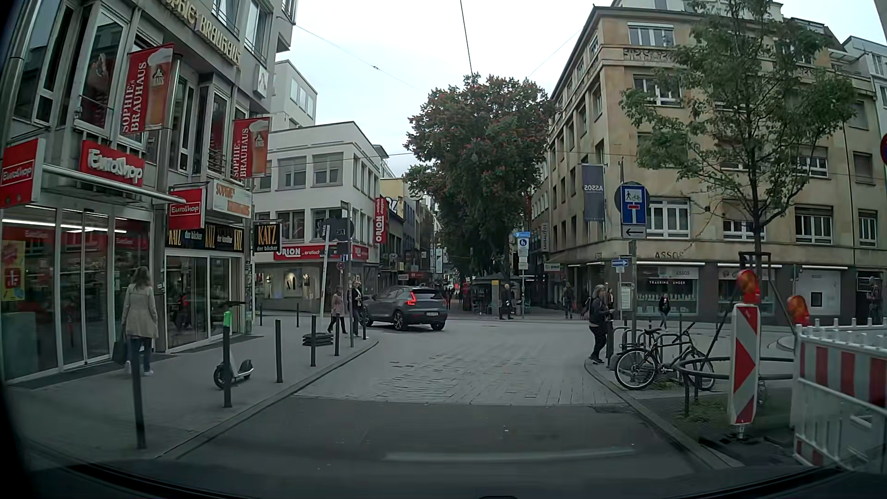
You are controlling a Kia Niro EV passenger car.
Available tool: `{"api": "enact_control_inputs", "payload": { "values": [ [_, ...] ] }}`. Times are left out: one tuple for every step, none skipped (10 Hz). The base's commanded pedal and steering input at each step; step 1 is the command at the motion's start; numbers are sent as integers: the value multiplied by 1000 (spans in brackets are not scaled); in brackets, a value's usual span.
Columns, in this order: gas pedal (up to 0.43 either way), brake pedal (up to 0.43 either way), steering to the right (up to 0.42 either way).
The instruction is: Follow the waypoints while adhering to traffic rules and regulations
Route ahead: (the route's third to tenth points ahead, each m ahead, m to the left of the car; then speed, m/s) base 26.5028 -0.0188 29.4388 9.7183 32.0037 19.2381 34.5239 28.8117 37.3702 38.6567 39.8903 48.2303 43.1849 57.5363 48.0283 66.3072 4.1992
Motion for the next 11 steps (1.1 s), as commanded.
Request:
{"api": "enact_control_inputs", "payload": {
  "values": [
    [0, 0, 24],
    [0, 0, 24],
    [0, 0, 24],
    [0, 0, 24],
    [0, 0, 24],
    [0, 0, 23],
    [0, 0, 21],
    [0, 0, 18],
    [0, 18, 18],
    [0, 61, 18],
    [0, 79, 15]
  ]
}}
